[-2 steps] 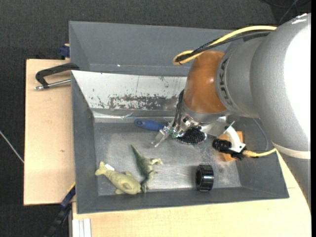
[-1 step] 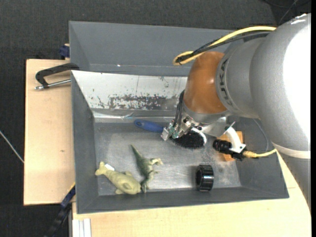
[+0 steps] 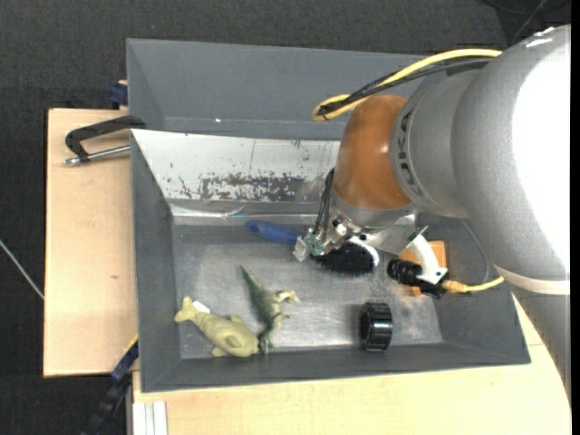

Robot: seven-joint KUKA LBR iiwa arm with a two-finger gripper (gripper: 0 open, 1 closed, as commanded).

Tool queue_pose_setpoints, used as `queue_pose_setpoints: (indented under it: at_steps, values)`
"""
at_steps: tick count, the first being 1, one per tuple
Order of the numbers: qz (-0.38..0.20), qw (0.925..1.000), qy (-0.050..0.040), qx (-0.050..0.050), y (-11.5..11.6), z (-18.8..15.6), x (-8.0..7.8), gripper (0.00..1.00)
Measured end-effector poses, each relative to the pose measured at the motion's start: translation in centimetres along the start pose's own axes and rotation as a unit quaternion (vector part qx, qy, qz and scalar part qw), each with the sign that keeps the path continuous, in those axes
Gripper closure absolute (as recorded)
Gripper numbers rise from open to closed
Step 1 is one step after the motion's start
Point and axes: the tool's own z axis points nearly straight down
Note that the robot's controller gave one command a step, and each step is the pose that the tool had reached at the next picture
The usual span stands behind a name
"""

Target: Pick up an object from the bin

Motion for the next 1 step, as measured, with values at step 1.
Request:
queue_pose_setpoints:
  at_steps: [1]
  values:
    - [0.035,0.9994,0.0008,0.003,0.29,-2.95,0.52,1.0]
